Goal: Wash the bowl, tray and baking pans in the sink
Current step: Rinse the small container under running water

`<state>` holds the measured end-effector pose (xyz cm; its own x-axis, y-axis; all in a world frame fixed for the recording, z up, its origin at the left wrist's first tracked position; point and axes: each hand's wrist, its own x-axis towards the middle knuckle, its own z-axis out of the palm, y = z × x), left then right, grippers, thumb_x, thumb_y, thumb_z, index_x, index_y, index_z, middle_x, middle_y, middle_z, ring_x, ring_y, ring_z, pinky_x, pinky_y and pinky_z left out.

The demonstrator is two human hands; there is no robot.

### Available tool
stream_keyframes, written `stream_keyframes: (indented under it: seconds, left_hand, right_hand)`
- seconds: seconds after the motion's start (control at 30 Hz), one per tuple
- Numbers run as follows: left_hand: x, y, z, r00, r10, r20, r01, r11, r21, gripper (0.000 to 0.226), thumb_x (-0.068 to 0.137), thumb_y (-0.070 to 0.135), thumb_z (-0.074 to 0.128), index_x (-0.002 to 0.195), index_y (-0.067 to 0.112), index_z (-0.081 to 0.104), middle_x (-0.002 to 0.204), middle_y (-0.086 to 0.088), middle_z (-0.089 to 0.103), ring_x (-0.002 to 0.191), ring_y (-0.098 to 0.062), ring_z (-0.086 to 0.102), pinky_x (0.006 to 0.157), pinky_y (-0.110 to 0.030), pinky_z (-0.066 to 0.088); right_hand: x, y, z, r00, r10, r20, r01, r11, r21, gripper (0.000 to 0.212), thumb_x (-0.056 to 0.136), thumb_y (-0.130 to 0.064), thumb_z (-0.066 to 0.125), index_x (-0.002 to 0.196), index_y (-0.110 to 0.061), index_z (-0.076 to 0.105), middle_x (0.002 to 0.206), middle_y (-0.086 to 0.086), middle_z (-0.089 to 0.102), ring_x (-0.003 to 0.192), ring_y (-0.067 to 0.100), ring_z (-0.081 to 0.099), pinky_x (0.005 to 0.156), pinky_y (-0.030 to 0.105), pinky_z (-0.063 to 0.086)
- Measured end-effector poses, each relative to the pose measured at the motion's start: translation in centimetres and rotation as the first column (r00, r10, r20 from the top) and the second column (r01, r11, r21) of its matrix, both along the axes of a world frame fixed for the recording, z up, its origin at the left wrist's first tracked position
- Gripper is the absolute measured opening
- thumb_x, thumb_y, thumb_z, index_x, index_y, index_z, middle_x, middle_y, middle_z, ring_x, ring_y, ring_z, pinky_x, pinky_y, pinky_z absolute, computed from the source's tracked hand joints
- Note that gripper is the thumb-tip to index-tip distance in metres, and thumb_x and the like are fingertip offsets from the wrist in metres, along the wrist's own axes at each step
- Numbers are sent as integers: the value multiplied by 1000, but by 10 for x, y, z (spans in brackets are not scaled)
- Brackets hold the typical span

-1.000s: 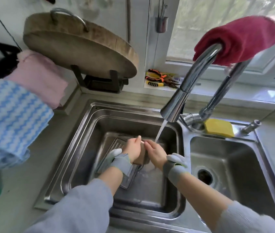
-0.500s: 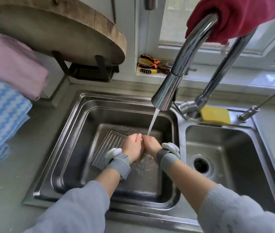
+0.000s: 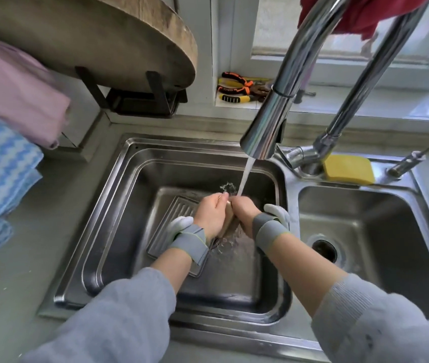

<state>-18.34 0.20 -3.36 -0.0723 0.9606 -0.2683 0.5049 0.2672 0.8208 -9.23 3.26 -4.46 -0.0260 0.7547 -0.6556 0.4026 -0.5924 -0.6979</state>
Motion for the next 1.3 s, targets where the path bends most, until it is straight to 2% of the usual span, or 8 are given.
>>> stream_keyframes:
  seconds: [0.13, 0.3, 0.37, 0.47, 0.67, 0.83, 0.97, 1.3]
  left_hand:
    - [-5, 1, -4, 999, -44, -8, 44, 999, 18, 40, 100, 21, 41, 61, 18, 41, 62, 2, 48, 69, -19, 43, 63, -27, 28]
    - [10, 1, 0, 997, -46, 63, 47, 999, -14, 37, 101, 26, 40, 77, 6, 60, 76, -5, 60, 75, -17, 49, 64, -25, 31]
    - [13, 12, -2, 995, 23, 95, -15, 997, -78, 39, 102, 27, 37, 93, 0, 64, 87, -10, 63, 82, -19, 52, 65, -24, 34]
    - [25, 20, -4, 937, 223, 268, -165, 961, -222, 41, 102, 31, 32, 109, 7, 65, 107, -12, 66, 102, -24, 60, 90, -28, 46]
    - [43, 37, -7, 552, 585, 595, -297, 804, -515, 36, 102, 27, 36, 98, 3, 63, 96, -16, 65, 106, -32, 61, 101, -42, 46]
    - [47, 29, -6, 508, 624, 594, -320, 777, -542, 30, 102, 17, 37, 88, -1, 56, 80, -13, 59, 73, -22, 58, 67, -32, 49]
    - [31, 30, -2, 503, 638, 583, -375, 769, -518, 39, 103, 25, 33, 116, -5, 54, 104, -22, 62, 85, -28, 61, 72, -32, 51]
    - [8, 24, 0, 551, 635, 541, -439, 772, -459, 41, 103, 29, 34, 118, -2, 55, 106, -22, 64, 89, -29, 63, 69, -28, 50]
  right_hand:
    - [-3, 6, -4, 993, -88, -79, 81, 993, -87, 41, 101, -18, 34, 130, 7, 49, 132, 24, 54, 121, 35, 53, 103, 42, 43]
    - [12, 15, 2, 996, -88, -29, 87, 996, -25, 40, 99, -12, 35, 130, 11, 47, 111, 28, 58, 84, 24, 43, 58, 27, 36]
    - [9, 8, -2, 996, -87, -33, 89, 994, 70, 38, 99, -14, 36, 123, 10, 52, 91, 18, 52, 82, 25, 45, 71, 33, 43]
    - [3, -2, -4, 984, -133, -122, 159, 958, 240, 30, 99, -22, 41, 120, -5, 54, 109, 9, 53, 104, 24, 52, 93, 37, 43]
    - [34, -19, -18, 999, 33, 1, -30, 919, 392, 45, 100, -33, 39, 144, -24, 36, 144, 1, 45, 133, 19, 42, 112, 39, 33]
    - [39, -4, -21, 998, 14, 56, -24, 982, 186, 47, 102, -40, 31, 125, -10, 59, 127, 14, 60, 119, 30, 54, 103, 40, 39]
    - [30, -3, -17, 998, 54, -38, -44, 973, 224, 60, 92, -54, 33, 136, -17, 51, 137, 10, 54, 128, 28, 48, 109, 44, 37]
    - [4, -4, 1, 988, 115, -106, -97, 982, 164, 47, 102, -35, 37, 141, -10, 38, 127, -2, 46, 129, 19, 41, 97, 22, 29]
